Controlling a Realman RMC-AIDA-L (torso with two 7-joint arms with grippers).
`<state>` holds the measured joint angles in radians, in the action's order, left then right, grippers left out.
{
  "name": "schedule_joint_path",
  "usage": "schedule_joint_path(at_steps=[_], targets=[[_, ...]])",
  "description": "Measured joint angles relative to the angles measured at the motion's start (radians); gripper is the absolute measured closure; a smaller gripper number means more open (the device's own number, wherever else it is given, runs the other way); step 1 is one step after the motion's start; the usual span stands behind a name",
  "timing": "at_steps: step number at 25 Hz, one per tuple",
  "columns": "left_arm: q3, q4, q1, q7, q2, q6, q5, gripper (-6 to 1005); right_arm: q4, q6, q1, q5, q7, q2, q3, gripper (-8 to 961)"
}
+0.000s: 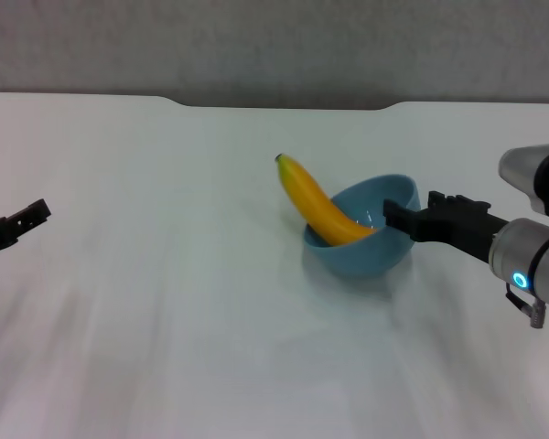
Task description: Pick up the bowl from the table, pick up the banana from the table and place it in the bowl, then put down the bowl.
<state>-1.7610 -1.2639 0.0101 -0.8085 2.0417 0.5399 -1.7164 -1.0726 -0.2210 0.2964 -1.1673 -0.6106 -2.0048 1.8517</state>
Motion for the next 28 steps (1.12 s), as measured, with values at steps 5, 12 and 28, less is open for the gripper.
schedule_joint_path(at_steps=[5,12,28], targets=[[0.000,0.000,0.000,0.000,0.000,0.000,0.000,119,0.017,-0.005,-0.001,0.000,0.000,0.000,-0.009,196],[0.000,0.001,0.002,0.000,0.000,0.000,0.000,119,0.019,-0.010,-0.001,0.000,0.000,0.000,-0.010,197],[0.000,0.011,0.007,0.000,0.000,0.000,0.000,120,0.056,-0.011,-0.010,0.000,0.004,0.000,-0.034,197]])
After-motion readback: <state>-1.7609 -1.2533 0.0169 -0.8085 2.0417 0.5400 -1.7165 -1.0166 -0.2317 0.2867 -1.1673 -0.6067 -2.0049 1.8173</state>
